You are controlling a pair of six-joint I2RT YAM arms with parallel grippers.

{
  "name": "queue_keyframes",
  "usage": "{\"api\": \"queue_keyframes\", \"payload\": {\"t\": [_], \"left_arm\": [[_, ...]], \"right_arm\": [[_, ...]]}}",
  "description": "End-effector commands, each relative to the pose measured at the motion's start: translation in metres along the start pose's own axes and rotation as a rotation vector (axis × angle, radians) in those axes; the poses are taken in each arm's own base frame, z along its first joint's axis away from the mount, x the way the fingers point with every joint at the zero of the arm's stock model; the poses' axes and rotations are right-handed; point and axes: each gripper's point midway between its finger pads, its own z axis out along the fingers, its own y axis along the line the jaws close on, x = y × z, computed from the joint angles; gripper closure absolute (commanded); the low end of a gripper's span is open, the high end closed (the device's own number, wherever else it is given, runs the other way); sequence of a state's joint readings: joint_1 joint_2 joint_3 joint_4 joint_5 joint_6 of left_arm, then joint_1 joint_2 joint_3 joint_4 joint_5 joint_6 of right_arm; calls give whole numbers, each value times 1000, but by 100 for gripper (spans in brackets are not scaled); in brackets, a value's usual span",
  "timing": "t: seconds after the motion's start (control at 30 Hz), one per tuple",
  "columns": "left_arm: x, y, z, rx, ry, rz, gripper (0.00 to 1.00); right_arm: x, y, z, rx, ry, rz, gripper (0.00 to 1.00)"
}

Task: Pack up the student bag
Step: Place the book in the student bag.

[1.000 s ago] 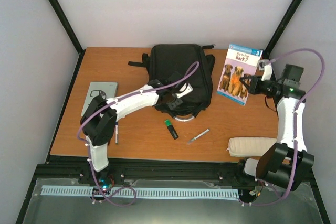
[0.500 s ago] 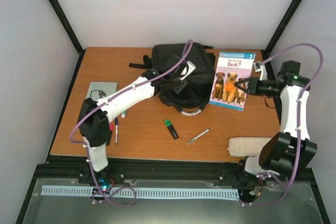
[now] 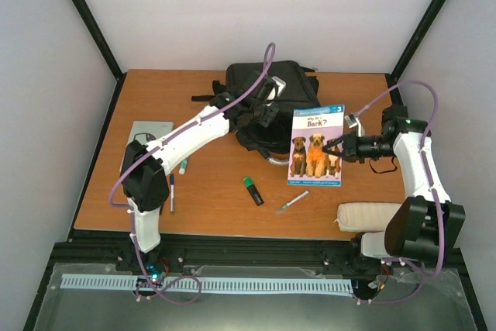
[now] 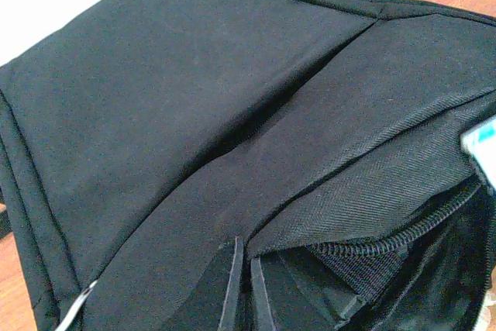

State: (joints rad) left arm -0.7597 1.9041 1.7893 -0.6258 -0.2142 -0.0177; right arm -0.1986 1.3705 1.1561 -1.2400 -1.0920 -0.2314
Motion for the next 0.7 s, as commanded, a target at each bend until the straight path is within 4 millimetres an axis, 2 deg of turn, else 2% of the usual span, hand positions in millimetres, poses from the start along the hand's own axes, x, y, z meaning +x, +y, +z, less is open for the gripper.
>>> {"api": "queue_keyframes", "payload": {"t": [0.0,0.27,0.37,0.57,0.67], "left_arm": [[-37,10,-13,-17,-111,-82,99],[-35,13,-12,-22,-112,-103,99],[-38,12,-16,-10,-125,-108,99],[-39,9,-25,20,-146,-110,99],[-38,4,-28,51,-153,-90,99]], "right_arm": [[19,17,6,-60,27,83,97],[52,17,27,-86,100,171,97],[56,15,38,-127,123,205,97],[34,17,53,-200,146,193,97],[20,15,61,-172,170,110,97]]}}
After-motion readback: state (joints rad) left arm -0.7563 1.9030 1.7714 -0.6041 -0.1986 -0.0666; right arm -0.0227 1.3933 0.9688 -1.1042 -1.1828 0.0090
